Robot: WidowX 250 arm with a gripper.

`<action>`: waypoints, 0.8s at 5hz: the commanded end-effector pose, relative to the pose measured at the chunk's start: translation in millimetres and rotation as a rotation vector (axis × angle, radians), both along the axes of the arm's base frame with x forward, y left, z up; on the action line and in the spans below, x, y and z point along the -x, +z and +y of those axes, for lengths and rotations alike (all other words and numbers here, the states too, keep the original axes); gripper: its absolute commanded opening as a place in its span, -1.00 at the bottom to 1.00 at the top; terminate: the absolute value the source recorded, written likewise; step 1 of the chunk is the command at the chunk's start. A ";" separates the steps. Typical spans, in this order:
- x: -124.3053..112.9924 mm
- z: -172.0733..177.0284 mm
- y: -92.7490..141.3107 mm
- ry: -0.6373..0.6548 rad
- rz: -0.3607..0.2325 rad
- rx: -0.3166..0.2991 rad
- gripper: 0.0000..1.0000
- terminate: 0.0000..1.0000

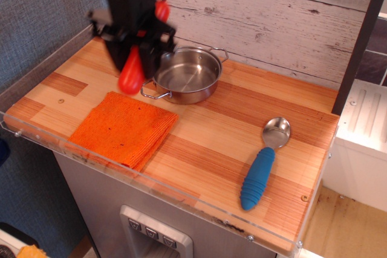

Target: Put the hotdog on the towel.

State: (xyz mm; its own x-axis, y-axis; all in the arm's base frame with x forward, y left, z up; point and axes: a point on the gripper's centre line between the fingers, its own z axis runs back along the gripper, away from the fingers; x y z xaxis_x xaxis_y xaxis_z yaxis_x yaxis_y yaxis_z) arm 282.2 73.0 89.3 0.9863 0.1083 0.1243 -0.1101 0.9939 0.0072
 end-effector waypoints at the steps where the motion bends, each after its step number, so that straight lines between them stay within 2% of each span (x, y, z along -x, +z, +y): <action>1: 22.6 27.8 -20.5 0.044 0.107 -0.048 -1.00 -1.00; 3: 37.8 30.0 -43.4 0.010 0.194 -0.101 -1.00 -1.00; 4: 45.8 24.7 -44.7 -0.009 0.199 -0.106 -1.00 -1.00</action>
